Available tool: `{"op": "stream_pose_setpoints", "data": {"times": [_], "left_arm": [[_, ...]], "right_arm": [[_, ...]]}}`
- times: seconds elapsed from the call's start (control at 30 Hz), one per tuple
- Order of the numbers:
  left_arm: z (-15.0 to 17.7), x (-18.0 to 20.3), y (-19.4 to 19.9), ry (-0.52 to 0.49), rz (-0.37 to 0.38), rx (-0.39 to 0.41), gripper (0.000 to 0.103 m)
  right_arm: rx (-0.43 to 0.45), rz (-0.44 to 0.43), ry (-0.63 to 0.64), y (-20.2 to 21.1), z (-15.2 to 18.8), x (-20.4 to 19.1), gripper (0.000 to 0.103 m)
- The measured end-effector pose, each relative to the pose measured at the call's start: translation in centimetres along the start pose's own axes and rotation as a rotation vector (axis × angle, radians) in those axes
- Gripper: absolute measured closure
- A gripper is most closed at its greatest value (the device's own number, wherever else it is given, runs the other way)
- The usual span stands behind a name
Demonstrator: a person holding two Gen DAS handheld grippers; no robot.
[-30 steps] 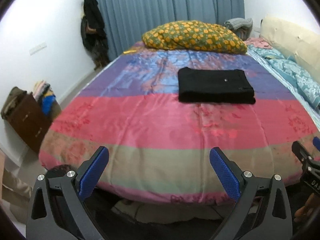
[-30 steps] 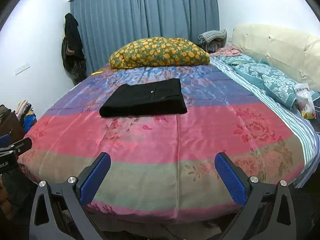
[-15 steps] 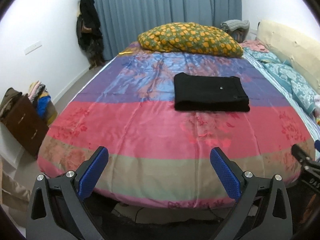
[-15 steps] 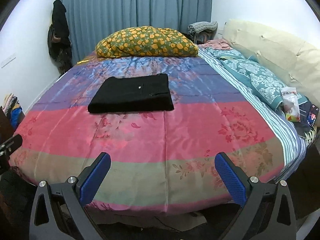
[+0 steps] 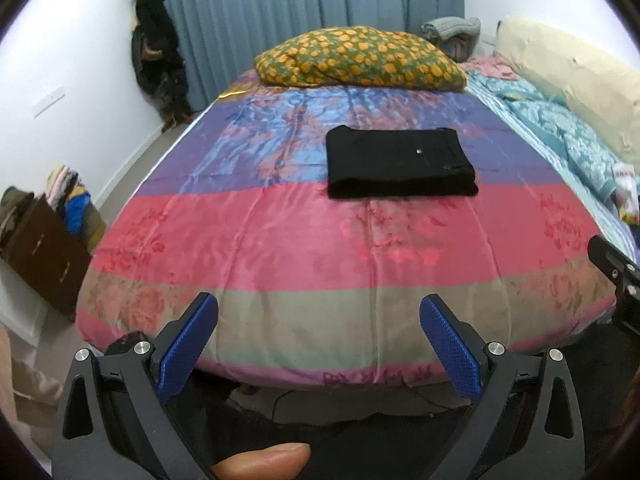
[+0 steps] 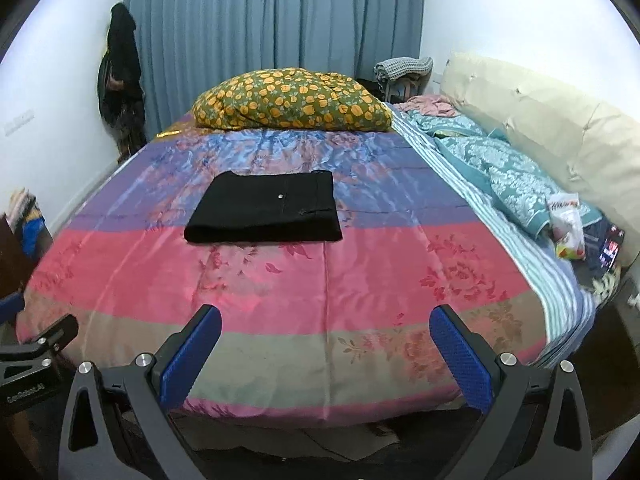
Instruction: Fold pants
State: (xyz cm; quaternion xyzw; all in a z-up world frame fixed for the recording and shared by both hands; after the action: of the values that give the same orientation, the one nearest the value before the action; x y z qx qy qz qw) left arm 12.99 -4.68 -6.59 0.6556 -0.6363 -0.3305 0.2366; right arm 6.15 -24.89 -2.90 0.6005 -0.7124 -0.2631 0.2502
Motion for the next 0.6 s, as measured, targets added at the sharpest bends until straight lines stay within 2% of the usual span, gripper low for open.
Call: {"op": "stream_pose_setpoints", "data": {"times": [0.23, 0.6], "left_arm": [[-1.04, 0.32, 0.09, -0.003, 0.003, 0.017, 0.002], [-0.96, 0.07, -0.3, 0.01, -0.007, 0.015, 0.002]], "right_arm": [[-0.004, 0.021, 0.011, 0.12, -0.52, -0.17, 0.0], [-0.021, 0.042, 0.027, 0.01, -0.64, -0.43, 0.0]]}}
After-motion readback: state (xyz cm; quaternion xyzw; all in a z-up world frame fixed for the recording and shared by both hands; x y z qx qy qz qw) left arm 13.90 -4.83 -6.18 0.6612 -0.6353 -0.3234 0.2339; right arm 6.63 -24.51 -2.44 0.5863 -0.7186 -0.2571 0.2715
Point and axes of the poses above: each gripper's, at about its wrist camera, not at the fingertips, and y roughly against the way its jaws point, x to its right, z to its underside, the point moved 4 cm from there along -y, roughly the way its jaws point, and after that the axes turned 2 degrees about -z, right-handed, at the moved point
